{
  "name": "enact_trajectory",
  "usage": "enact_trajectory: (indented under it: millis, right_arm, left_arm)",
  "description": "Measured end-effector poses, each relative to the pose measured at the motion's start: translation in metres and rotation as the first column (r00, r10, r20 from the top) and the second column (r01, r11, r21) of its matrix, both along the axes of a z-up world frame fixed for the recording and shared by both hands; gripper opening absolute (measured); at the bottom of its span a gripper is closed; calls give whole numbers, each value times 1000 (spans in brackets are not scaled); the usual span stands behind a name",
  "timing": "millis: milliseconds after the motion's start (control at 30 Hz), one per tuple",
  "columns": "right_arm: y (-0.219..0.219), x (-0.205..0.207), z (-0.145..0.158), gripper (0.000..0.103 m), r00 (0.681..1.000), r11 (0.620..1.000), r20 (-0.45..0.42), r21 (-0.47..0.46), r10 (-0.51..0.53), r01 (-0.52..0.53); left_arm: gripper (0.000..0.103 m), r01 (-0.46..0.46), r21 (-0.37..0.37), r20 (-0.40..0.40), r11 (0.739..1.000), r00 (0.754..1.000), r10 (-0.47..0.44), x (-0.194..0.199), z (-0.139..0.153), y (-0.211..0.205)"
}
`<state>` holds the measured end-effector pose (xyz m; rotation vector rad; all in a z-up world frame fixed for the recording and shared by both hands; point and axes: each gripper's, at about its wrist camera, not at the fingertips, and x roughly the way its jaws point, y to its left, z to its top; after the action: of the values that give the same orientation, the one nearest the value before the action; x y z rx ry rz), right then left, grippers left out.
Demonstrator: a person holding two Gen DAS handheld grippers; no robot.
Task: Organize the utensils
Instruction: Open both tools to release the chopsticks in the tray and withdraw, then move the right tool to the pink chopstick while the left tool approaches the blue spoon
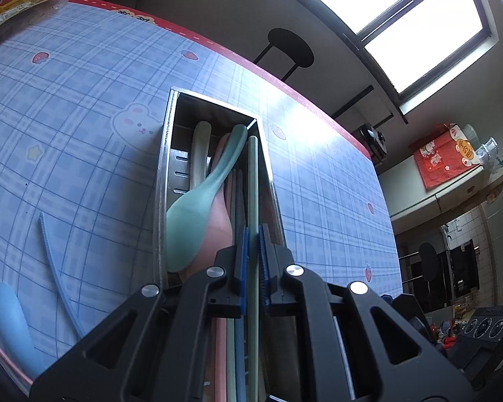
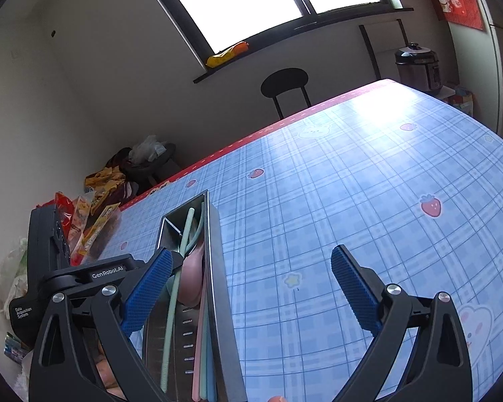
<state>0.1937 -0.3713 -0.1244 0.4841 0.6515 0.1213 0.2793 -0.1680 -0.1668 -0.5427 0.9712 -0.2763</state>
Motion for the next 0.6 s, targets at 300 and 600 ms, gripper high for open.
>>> enact_trajectory:
  millis: [300,600]
  right_arm:
    - [0,-1,1,94,1000,1000,4,1,7,-7]
    - [9,-2,2,93,999,999,6,-10,37,-37]
  left_arm:
    - [29,14,22,51,1000,999,-15,2,16,4]
    - [64,4,190,238,982,970,-50,-40,74,48]
